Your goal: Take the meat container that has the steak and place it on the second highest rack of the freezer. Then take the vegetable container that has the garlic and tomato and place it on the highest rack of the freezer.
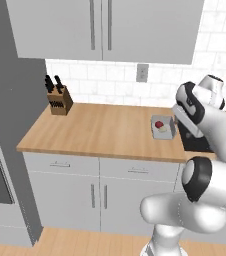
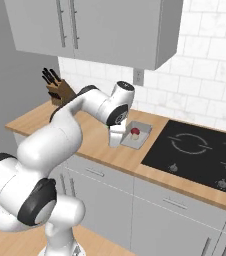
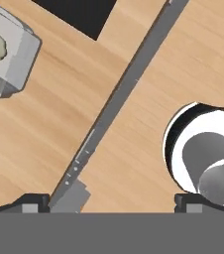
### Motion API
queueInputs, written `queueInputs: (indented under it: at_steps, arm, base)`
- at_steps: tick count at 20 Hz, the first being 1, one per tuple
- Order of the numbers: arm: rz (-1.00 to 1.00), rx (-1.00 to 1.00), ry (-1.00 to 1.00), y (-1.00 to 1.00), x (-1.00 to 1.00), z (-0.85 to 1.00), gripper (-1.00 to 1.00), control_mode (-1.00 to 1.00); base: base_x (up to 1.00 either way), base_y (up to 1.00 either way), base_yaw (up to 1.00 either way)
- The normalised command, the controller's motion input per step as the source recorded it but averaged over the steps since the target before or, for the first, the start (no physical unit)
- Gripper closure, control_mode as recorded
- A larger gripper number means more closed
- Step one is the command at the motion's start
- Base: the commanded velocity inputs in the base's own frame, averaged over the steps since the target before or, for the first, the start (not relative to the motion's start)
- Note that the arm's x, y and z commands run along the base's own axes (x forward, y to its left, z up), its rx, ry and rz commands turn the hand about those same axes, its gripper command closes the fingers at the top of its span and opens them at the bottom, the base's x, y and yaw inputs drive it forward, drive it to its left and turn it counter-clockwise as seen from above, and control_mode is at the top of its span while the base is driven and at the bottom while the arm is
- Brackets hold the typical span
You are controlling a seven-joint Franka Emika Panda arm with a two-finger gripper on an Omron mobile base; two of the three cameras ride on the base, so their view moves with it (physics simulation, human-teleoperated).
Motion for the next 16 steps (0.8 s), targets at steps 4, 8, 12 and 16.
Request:
queueInputs:
  at_steps: [4, 8, 12, 16]
  arm:
    - [-0.12, 0.00, 0.00, 0.00, 0.33, -0.27, -1.00, -1.00]
    - [-0.07, 0.00, 0.00, 0.00, 0.36, -0.23, -1.00, -1.00]
    - [-0.03, 0.00, 0.00, -0.02, 0.41, -0.22, -1.00, -1.00]
    - [-0.02, 0.00, 0.00, -0.08, 0.49, -0.27, -1.00, -1.00]
  base:
    - [0.00, 0.00, 0.00]
    - [0.00, 0.00, 0.00]
    - [0.00, 0.00, 0.00]
    - [0.00, 0.00, 0.00]
